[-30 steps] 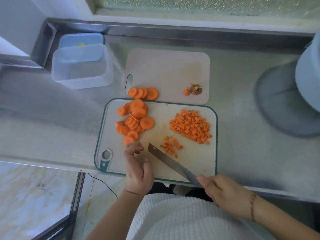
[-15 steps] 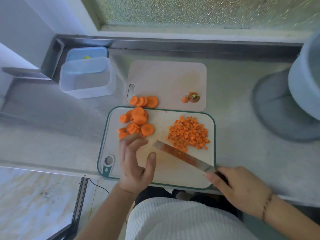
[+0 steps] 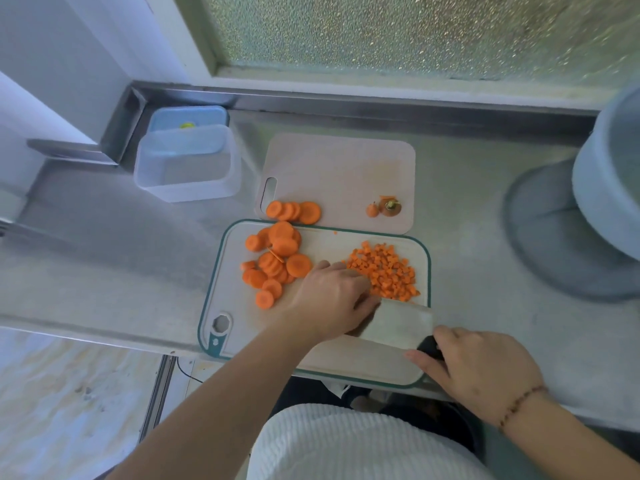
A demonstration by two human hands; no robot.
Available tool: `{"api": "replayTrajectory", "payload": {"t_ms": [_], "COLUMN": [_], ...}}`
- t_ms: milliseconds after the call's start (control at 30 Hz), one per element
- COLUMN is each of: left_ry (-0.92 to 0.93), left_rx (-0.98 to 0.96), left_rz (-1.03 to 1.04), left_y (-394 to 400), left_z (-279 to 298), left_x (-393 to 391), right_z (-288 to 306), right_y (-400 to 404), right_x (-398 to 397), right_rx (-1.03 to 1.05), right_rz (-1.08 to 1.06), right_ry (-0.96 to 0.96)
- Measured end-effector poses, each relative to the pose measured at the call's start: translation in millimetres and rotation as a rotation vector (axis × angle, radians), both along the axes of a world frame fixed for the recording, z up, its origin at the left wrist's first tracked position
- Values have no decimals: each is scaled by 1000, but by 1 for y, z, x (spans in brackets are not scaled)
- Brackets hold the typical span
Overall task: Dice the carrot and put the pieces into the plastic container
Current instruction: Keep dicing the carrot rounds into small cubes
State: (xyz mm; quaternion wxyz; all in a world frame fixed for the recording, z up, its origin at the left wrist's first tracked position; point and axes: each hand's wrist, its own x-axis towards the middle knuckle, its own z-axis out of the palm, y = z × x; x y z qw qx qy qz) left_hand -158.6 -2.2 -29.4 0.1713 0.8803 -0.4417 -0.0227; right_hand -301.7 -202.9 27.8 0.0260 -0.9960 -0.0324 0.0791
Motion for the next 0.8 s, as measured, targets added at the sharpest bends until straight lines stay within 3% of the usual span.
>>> {"api": "replayTrajectory", "payload": {"t_ms": [133,267,367,567,700,800], "left_ry": [8,33,-29,-119,-184,-273], "left_rx": [-7,-168,-96,175,119,54], "left_rz": [92,238,339,15,-41,-97], "left_y": [-11,14,51,85,85,87], "left_z": [1,7,13,8,7,1], "left_x": [3,26,51,63,62,59], "right_z": [1,-2,-3,13,19,17], "right_y": [1,-1,-1,8,13,21], "right_x": [-1,-6,-13,-20,-25,-35], "right_rx": [-8,13,44,-3,113,338], "right_rz": [15,19,-59,-121,-268,-368], "right_ry": [-39,-50,28,190,189,122]}}
